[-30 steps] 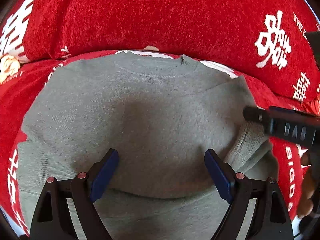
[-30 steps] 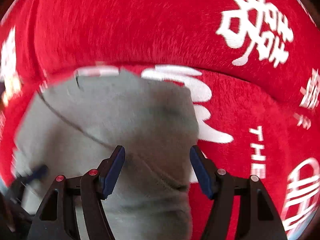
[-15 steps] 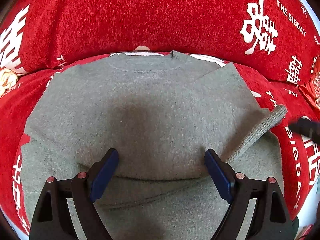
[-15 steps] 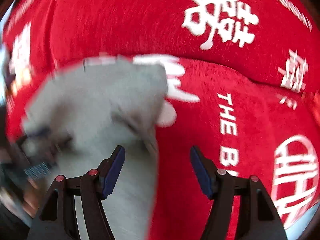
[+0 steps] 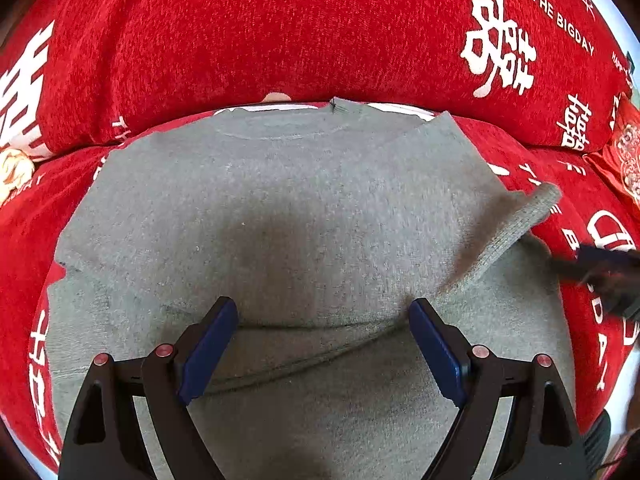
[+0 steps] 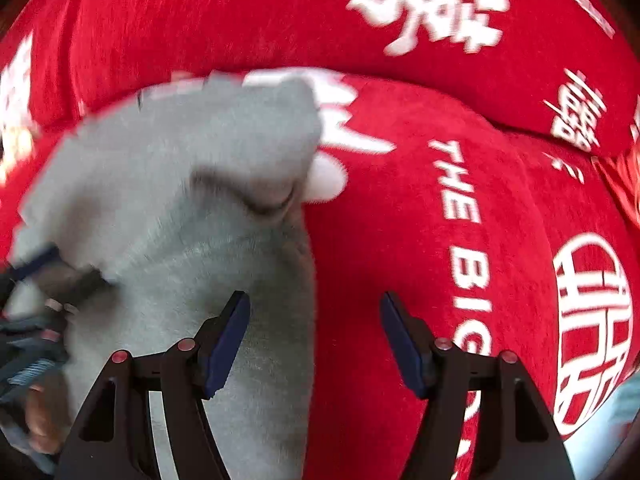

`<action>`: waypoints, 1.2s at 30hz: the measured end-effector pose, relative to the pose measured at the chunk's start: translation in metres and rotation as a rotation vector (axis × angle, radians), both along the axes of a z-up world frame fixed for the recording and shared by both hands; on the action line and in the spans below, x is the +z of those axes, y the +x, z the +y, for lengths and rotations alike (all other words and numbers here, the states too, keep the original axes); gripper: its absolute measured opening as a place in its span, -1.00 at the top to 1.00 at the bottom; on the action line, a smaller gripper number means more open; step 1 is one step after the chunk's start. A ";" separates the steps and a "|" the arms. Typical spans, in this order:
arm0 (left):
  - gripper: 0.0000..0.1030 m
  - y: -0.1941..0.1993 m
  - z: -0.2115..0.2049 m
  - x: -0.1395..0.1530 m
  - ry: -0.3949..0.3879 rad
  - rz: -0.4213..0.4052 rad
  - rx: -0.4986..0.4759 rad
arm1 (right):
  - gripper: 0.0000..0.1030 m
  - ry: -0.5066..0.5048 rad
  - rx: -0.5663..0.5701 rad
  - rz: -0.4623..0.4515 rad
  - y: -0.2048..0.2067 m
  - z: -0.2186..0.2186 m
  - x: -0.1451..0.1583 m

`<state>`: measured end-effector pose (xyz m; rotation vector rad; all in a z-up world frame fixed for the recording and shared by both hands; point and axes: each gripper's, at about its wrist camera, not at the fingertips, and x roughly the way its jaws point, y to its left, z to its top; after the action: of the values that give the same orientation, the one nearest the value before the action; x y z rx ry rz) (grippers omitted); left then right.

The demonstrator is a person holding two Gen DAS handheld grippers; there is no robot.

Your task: Fold small clothes

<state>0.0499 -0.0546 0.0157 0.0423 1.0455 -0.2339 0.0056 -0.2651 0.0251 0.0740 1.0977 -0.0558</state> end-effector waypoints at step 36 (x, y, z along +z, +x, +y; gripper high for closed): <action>-0.72 0.061 0.089 -0.005 0.069 0.036 0.168 | -0.45 -0.047 0.172 0.000 0.059 0.089 -0.043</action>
<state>0.1114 0.0342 0.0103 0.0123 1.0868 -0.0465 0.0650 -0.1758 -0.0177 -0.0624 1.0986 0.0725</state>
